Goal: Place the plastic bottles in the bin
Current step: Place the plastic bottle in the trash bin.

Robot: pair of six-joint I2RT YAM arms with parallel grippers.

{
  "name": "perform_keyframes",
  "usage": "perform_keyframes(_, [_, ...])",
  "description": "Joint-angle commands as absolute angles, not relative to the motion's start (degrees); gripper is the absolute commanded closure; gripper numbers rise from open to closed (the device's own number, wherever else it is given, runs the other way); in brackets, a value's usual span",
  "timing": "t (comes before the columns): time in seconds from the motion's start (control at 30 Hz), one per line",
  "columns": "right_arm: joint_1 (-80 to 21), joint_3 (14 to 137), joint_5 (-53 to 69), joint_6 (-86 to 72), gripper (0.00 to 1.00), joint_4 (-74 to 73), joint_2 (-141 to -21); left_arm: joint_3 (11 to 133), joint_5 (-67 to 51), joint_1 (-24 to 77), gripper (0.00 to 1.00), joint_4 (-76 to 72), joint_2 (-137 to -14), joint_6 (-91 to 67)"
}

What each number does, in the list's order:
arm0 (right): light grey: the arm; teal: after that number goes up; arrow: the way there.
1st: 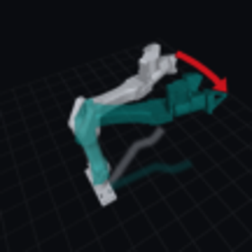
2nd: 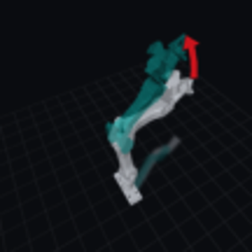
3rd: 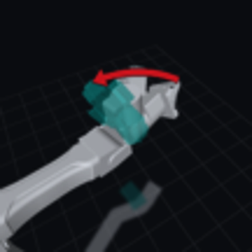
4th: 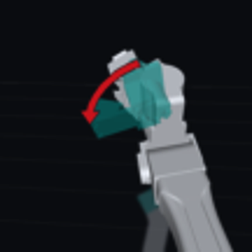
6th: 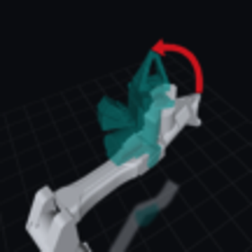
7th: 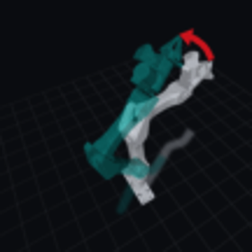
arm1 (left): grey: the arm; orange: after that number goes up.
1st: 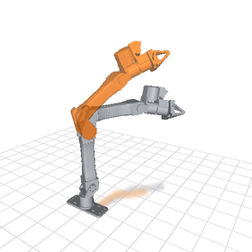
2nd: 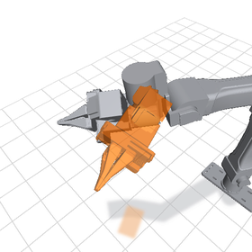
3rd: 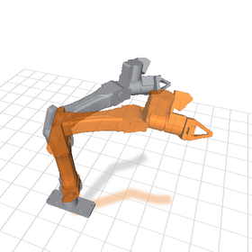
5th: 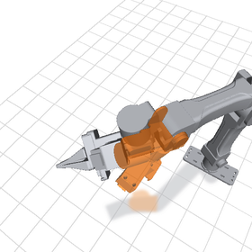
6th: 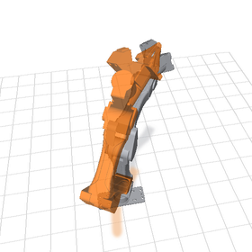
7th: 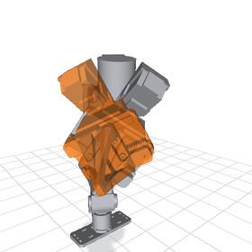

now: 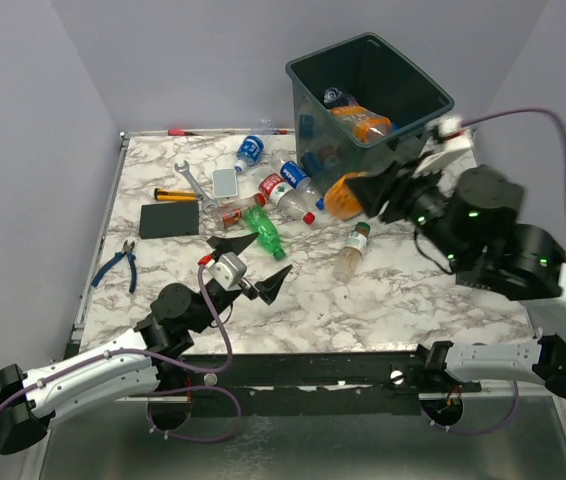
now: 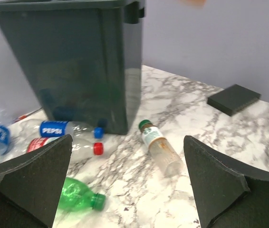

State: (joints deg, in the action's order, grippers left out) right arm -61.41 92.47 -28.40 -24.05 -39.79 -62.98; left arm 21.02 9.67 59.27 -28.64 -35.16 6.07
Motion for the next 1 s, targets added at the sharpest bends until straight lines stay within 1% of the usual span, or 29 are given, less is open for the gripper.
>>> perform_keyframes(0.0, [-61.2, 103.2, -46.8, -7.3, 0.99, -28.8, -62.9, 17.7, 21.6, 59.3, 0.01, -31.8, -31.6, 5.5])
perform_keyframes(0.13, [-61.0, 101.9, -55.7, 15.2, 0.99, -1.2, -65.9, 16.6, 25.8, 59.3, 0.01, -32.4, -29.5, 5.7])
perform_keyframes(0.17, [-60.6, 101.5, -56.4, 21.0, 0.99, 5.3, -67.4, 16.4, 26.5, 59.3, 0.01, -32.4, -29.4, 5.3])
perform_keyframes(0.2, [-58.6, 102.3, -56.3, 24.2, 0.99, 8.7, -69.7, 16.4, 27.0, 59.3, 0.01, -32.4, -29.4, 5.2])
perform_keyframes(0.23, [-55.2, 104.3, -55.4, 24.1, 0.99, 7.4, -72.5, 16.3, 27.5, 59.3, 0.01, -32.3, -29.7, 5.1])
perform_keyframes(0.3, [-44.9, 114.2, -50.4, 13.4, 0.99, -7.1, -79.4, 16.3, 28.7, 59.3, 0.01, -32.0, -30.6, 4.7])
perform_keyframes(0.33, [-39.8, 118.1, -47.3, 7.7, 0.99, -12.1, -82.5, 16.5, 28.9, 59.3, 0.01, -31.7, -31.2, 4.6])
perform_keyframes(0.43, [-30.0, 116.6, -43.0, 1.5, 0.99, -8.4, -86.1, 17.2, 28.3, 59.3, 0.01, -30.3, -32.3, 4.1])
perform_keyframes(0.5, [-26.8, 116.3, -41.5, -1.3, 0.99, -5.1, -88.8, 17.3, 28.0, 59.4, 0.01, -29.9, -32.7, 3.7])
perform_keyframes(0.57, [-23.7, 118.7, -40.5, -3.3, 0.99, -4.9, -93.0, 17.1, 28.0, 59.4, 0.01, -29.9, -33.1, 3.5])
perform_keyframes(0.67, [-19.3, 124.8, -37.5, -8.9, 0.99, -11.4, -99.4, 17.4, 29.6, 59.3, 0.01, -29.7, -34.6, 4.4])
perform_keyframes(0.73, [-17.2, 125.5, -36.2, -13.5, 0.99, -15.5, -101.3, 17.6, 30.0, 59.4, 0.01, -29.2, -34.6, 4.1])
perform_keyframes(0.8, [-16.3, 122.0, -35.8, -16.1, 0.99, -16.9, -101.1, 17.4, 29.6, 59.5, 0.01, -29.2, -34.2, 4.0])
perform_keyframes(0.87, [-15.8, 116.3, -35.6, -17.3, 0.99, -15.1, -99.3, 17.4, 29.4, 59.6, 0.01, -29.2, -33.8, 4.0])
perform_keyframes(0.97, [-14.4, 111.8, -34.9, -20.4, 0.99, -16.4, -98.8, 17.4, 29.8, 59.7, 0.01, -29.1, -34.4, 4.4])
